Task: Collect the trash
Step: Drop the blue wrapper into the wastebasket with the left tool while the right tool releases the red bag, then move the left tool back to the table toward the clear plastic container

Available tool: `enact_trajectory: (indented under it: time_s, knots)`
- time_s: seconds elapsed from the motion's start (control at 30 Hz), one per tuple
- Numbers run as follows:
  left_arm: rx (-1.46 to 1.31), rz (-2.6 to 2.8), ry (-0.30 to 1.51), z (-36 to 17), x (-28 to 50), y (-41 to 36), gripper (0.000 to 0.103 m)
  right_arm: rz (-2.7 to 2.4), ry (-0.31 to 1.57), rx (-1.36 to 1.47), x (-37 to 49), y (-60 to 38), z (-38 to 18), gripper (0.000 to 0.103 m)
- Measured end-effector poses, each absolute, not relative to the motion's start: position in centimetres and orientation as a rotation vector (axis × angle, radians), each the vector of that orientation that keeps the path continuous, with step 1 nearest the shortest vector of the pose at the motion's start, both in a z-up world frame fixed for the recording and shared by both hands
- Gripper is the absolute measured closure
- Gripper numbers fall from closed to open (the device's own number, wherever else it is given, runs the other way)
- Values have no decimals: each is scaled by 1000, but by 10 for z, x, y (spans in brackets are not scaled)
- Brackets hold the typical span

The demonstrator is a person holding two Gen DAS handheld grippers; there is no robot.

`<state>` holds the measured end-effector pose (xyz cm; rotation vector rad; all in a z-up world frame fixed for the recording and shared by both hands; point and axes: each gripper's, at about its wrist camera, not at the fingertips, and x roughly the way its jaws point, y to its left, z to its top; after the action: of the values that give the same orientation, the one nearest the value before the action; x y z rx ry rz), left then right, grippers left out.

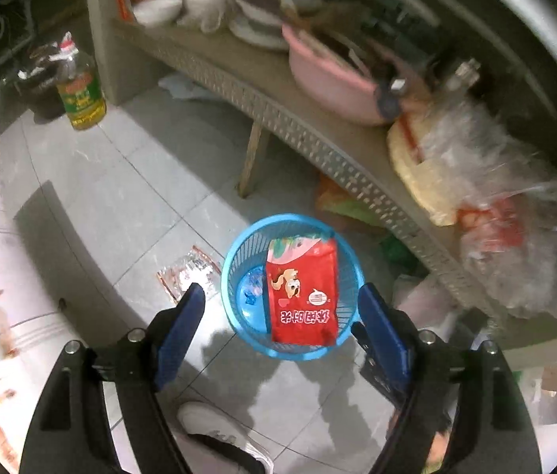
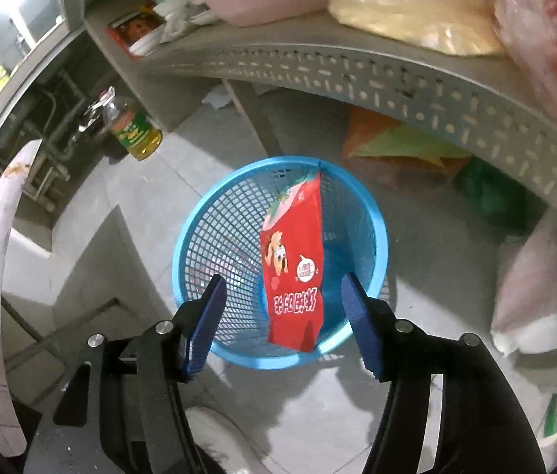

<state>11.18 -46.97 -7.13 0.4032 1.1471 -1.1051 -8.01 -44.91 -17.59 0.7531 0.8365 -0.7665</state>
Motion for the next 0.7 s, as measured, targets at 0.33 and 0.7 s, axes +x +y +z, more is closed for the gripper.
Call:
enact_trajectory:
  time_s: [0.33,0.7]
  knots:
    - [262,-1084,1006,22,144,-305,23,-776,998,745,-40,-500,-212,49]
    - [66,-888,960,37,176,-144,22,-781,1239,709,-5,-529,-278,103]
